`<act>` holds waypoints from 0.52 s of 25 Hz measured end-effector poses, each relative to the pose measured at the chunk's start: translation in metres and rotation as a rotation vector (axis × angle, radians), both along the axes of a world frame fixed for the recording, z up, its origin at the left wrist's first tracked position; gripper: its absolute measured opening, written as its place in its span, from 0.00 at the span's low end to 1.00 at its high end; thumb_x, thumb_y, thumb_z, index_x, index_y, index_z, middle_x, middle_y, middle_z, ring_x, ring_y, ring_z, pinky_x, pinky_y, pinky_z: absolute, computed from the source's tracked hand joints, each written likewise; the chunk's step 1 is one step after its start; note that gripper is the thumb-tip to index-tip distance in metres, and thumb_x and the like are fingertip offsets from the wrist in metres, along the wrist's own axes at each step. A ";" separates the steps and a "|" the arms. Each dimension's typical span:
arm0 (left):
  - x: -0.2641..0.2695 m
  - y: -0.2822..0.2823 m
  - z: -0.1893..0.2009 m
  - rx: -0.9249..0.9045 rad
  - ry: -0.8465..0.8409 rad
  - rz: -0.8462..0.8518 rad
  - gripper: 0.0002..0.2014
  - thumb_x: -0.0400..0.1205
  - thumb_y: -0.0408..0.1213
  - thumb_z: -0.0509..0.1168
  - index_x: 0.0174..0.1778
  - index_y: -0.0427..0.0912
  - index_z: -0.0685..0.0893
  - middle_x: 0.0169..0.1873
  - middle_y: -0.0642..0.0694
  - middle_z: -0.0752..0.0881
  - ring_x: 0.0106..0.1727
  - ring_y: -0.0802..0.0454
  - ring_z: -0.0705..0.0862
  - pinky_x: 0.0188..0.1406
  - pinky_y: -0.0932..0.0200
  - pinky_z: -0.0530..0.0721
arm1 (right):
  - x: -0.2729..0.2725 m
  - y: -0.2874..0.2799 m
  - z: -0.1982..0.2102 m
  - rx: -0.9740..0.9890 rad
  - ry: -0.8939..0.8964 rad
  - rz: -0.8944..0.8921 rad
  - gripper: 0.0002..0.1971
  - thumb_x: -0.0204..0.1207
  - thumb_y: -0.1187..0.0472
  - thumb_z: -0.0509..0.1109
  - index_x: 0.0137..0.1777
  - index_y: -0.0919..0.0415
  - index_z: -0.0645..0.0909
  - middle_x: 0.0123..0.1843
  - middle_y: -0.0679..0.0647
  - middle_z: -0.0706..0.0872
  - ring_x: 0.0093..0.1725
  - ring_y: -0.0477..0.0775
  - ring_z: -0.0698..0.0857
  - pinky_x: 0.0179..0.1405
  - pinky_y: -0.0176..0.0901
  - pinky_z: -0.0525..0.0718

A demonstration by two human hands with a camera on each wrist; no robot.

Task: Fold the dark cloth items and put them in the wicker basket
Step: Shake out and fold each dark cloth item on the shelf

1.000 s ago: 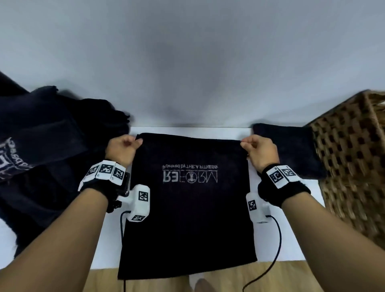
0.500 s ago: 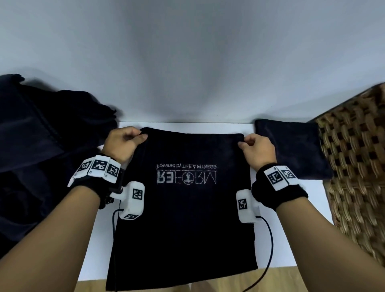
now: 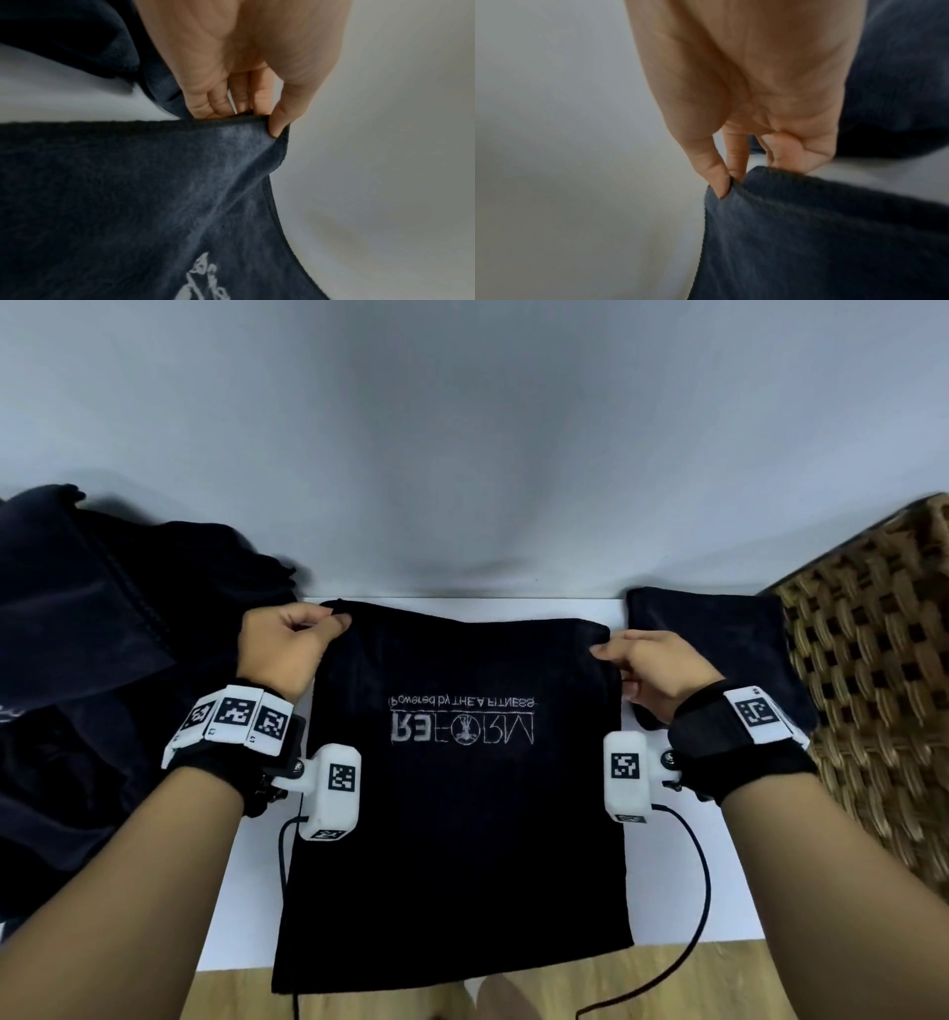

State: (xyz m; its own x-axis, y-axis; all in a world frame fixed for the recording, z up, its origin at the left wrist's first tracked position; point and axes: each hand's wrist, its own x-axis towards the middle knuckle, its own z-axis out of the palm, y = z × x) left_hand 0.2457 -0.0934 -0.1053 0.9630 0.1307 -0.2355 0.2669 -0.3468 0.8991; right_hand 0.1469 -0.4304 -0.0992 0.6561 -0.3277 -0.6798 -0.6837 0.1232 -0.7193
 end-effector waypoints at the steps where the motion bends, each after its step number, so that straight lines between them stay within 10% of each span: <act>1: -0.003 0.000 0.007 -0.015 -0.021 0.009 0.02 0.74 0.33 0.75 0.38 0.41 0.89 0.27 0.52 0.86 0.34 0.57 0.82 0.46 0.60 0.82 | -0.002 -0.003 0.005 0.007 -0.012 -0.030 0.06 0.73 0.72 0.71 0.37 0.62 0.79 0.29 0.53 0.70 0.23 0.46 0.66 0.15 0.34 0.60; 9: -0.045 0.013 0.084 -0.306 -0.150 0.149 0.08 0.73 0.28 0.71 0.37 0.46 0.92 0.31 0.52 0.90 0.40 0.53 0.85 0.46 0.61 0.84 | -0.047 0.005 0.073 0.141 -0.451 -0.360 0.10 0.67 0.79 0.72 0.35 0.64 0.86 0.35 0.56 0.89 0.43 0.55 0.84 0.43 0.40 0.75; 13: -0.075 0.023 0.137 -0.472 -0.236 0.116 0.12 0.76 0.22 0.66 0.37 0.43 0.90 0.35 0.52 0.91 0.44 0.53 0.86 0.50 0.62 0.84 | -0.071 0.015 0.124 0.214 -0.631 -0.387 0.13 0.49 0.61 0.84 0.33 0.61 0.87 0.36 0.55 0.89 0.42 0.53 0.85 0.44 0.38 0.79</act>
